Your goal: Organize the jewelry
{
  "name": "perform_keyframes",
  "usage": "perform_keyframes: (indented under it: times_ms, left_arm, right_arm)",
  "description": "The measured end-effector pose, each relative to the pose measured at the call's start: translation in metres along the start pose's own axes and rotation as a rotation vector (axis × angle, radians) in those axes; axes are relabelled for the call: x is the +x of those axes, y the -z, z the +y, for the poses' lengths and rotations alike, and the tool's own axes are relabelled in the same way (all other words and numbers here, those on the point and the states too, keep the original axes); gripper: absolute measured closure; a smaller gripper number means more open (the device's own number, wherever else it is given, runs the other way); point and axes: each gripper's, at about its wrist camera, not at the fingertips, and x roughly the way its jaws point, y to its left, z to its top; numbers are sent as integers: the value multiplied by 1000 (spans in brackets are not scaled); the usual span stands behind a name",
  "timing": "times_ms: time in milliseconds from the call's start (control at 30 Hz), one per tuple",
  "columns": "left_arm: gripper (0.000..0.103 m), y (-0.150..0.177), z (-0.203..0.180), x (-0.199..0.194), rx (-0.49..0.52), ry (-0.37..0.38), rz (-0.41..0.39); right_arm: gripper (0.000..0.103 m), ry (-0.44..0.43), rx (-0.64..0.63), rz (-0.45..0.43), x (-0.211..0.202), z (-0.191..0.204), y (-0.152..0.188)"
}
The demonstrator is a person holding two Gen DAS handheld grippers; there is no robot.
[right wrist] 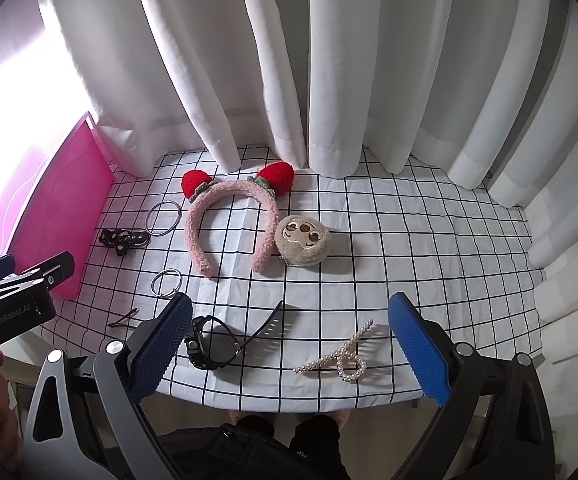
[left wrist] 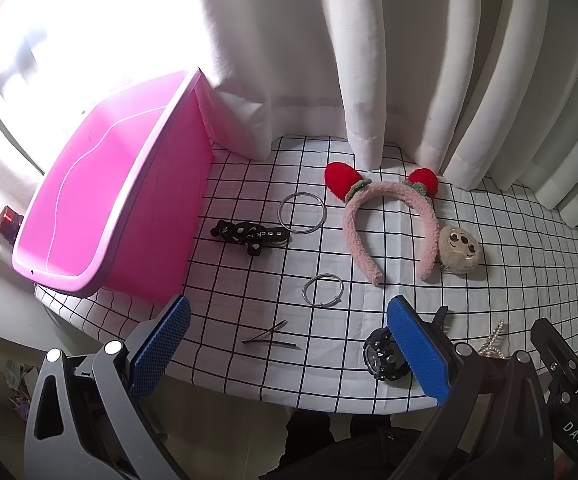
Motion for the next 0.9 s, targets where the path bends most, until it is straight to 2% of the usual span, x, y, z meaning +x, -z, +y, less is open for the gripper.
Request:
perform_keyframes:
  times_ms: [433,767,900]
  left_arm:
    - [6,7,-5,4,-8,17,24]
    - [6,30,-2,36,-41,22,69]
    - [6,46,-5,54,-54,63,108]
  right_arm:
    - [9,-7,15,21,2,-9,5]
    - [9,-12,57,61,18,-47,23]
    - [9,-24,98,103,35,-73,39]
